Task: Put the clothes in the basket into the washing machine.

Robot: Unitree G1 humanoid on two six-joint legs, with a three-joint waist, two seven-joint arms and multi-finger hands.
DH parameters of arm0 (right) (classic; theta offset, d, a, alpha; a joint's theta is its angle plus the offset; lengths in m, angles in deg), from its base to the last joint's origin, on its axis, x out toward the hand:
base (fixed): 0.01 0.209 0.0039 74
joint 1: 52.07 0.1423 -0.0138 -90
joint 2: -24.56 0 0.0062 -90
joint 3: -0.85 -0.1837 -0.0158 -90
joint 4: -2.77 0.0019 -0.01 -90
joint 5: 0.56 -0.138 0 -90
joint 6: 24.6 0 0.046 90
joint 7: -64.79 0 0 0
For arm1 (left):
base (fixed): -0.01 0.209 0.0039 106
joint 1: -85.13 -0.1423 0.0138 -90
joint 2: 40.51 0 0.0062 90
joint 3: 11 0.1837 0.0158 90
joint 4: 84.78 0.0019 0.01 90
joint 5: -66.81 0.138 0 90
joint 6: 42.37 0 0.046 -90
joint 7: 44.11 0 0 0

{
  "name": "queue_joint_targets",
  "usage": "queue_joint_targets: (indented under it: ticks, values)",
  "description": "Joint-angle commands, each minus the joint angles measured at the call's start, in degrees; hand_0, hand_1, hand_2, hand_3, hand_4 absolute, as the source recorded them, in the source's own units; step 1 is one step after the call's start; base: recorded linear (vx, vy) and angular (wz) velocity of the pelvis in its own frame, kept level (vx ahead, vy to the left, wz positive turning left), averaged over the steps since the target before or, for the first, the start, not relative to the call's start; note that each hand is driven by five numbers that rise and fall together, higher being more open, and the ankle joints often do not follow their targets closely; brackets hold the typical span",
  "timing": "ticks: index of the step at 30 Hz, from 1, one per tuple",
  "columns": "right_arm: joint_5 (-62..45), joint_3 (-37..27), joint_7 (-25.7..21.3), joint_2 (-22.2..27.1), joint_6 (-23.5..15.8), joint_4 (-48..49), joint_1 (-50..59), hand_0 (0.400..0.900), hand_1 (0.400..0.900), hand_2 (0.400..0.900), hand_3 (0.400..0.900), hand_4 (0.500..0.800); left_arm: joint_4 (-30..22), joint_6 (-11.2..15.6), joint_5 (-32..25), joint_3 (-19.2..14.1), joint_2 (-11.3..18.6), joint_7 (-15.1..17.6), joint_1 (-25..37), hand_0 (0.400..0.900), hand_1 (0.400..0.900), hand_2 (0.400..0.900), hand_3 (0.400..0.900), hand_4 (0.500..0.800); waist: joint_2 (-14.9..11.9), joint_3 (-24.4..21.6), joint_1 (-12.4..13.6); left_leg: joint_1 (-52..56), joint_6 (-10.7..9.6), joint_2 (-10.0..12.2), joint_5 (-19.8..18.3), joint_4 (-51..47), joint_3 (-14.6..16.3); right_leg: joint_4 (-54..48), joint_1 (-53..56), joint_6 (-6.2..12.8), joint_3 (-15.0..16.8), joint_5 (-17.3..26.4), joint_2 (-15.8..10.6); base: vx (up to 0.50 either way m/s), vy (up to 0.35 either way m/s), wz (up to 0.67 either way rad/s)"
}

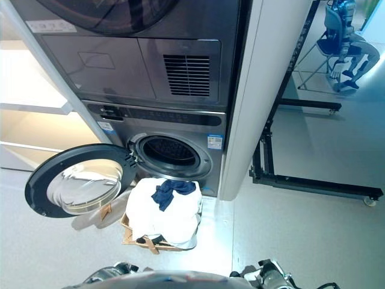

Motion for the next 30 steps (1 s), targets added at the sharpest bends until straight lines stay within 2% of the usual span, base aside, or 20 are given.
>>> queue_joint_targets:
  ticks: [1,3,5,6,7,8,12,16,20,23,26,28,30]
  values:
    - [0.2,2.1,-0.8,0.9,-0.3,-3.9,4.8,0.9,0.9,0.9,0.9,0.8,2.7,0.4,-1.1,0.4,0.6,3.8,2.6,0.9,0.9,0.9,0.9,0.8,-3.8,1.5,-1.3,-4.5,2.8,-1.7,-6.4,11.5,0.2,3.7,-2.9,-2.06,1.2,-0.7,1.5,-0.04,-0.158,-0.09]
    - [0.7,2.3,-0.5,1.7,-0.1,-3.7,5.4,0.9,0.9,0.9,0.9,0.8,2.3,1.6,-2.7,0.1,0.6,5.5,2.9,0.9,0.9,0.9,0.9,0.8,-5.0,2.7,-1.2,-8.6,2.8,-0.9,-6.3,21.6,-0.3,4.7,-4.1,-3.42,1.6,-0.4,1.1,-0.01,-0.143,-0.19]
    - [1.4,2.6,-0.1,2.4,0.4,-3.5,5.6,0.9,0.9,0.9,0.9,0.8,2.1,2.5,-5.2,-0.3,0.6,6.9,2.9,0.9,0.9,0.9,0.9,0.8,-5.1,4.0,-0.3,-13.3,2.2,-1.0,-3.1,27.5,-1.4,5.0,-3.8,-4.29,2.0,-0.3,1.5,0.03,-0.082,-0.22]
    - [1.4,2.6,-0.1,2.4,0.4,-3.5,5.6,0.9,0.9,0.9,0.9,0.8,2.1,2.5,-5.2,-0.3,0.6,6.9,2.9,0.9,0.9,0.9,0.9,0.8,-5.1,4.0,-0.3,-13.3,2.2,-1.0,-3.1,27.5,-1.4,5.0,-3.8,-4.29,2.0,-0.3,1.5,0.1,0.009,-0.42]
    - [1.6,2.8,0.4,3.3,0.4,-3.9,5.7,0.9,0.9,0.9,0.9,0.8,1.7,4.3,-6.3,-1.2,0.8,8.0,2.1,0.9,0.9,0.9,0.9,0.8,-4.3,5.6,1.8,-17.9,2.1,-3.7,-1.7,26.4,-2.7,4.9,-2.2,-3.94,2.9,-1.0,2.1,0.21,0.092,-0.52]
    - [1.5,2.2,0.6,3.8,-0.5,-4.8,5.9,0.9,0.9,0.9,0.9,0.8,1.7,5.4,-5.3,-1.3,1.0,7.6,1.0,0.9,0.9,0.9,0.9,0.8,-3.3,6.7,3.4,-21.5,1.8,-3.8,0.5,22.4,-0.7,4.6,-0.1,-3.84,3.4,-2.5,2.9,0.27,0.127,-0.56]
    - [0.7,1.9,-0.1,3.3,-0.5,-4.8,5.7,0.9,0.9,0.9,0.9,0.8,3.4,6.1,-6.5,-1.2,0.0,7.1,0.1,0.9,0.9,0.9,0.9,0.8,-1.8,7.5,5.4,-24.5,0.7,-4.6,5.6,13.5,-1.8,3.8,2.9,-4.19,4.4,-4.9,5.1,0.23,0.106,-0.21]
    - [1.7,1.2,-1.0,2.7,-1.7,-5.6,4.9,0.9,0.9,0.9,0.9,0.8,3.9,6.0,-6.5,-2.4,-0.8,7.5,0.2,0.9,0.9,0.9,0.9,0.8,-2.2,6.8,4.9,-22.3,2.0,-4.7,3.9,11.2,0.2,4.2,3.2,-3.98,3.8,-5.5,4.6,0.17,0.1,-0.05]
    - [3.2,0.6,-1.2,1.8,-4.1,-5.7,3.7,0.9,0.9,0.9,0.9,0.8,4.7,6.8,-6.4,-2.6,-0.2,8.3,0.8,0.9,0.9,0.9,0.9,0.8,-2.7,5.1,4.5,-18.0,3.9,-5.7,1.4,9.0,-0.9,6.4,4.4,-2.98,4.1,-7.4,3.9,0.2,0.055,0.01]
    - [3.4,0.6,-1.7,0.9,-4.3,-5.1,3.5,0.9,0.9,0.9,0.9,0.8,4.8,6.0,-5.7,-2.9,0.8,8.3,1.4,0.9,0.9,0.9,0.9,0.8,-3.0,3.6,4.6,-13.8,4.8,-5.9,0.6,6.0,-1.8,8.1,3.8,-2.08,2.3,-7.7,2.9,0.22,0.038,0.06]
    - [3.2,1.1,-1.6,0.3,-3.9,-4.8,4.2,0.9,0.9,0.9,0.9,0.8,4.9,6.4,-5.2,-2.9,1.3,8.0,1.8,0.9,0.9,0.9,0.9,0.8,-2.8,3.0,5.1,-12.6,5.2,-5.9,0.8,4.6,-2.4,11.5,3.1,-1.87,1.5,-9.4,2.6,0.16,0.034,-0.06]
    - [2.1,1.3,-1.9,-0.4,-3.3,-4.7,4.8,0.9,0.9,0.9,0.9,0.8,5.2,7.2,-3.6,-3.1,1.7,7.5,1.7,0.9,0.9,0.9,0.9,0.8,-2.6,2.4,5.7,-12.7,6.1,-5.9,0.9,4.0,-2.1,18.7,1.6,-0.88,1.5,-9.3,2.4,0.14,0.037,-0.06]
    - [0.9,0.9,-2.7,-0.6,-2.6,-4.0,4.5,0.9,0.9,0.9,0.9,0.8,5.1,8.7,-0.8,-3.1,2.2,7.0,1.4,0.9,0.9,0.9,0.9,0.8,-1.8,2.3,4.8,-11.0,7.1,-5.7,0.4,3.0,-2.7,30.6,-4.7,1.09,2.5,-4.8,1.6,0.16,0.059,0.09]
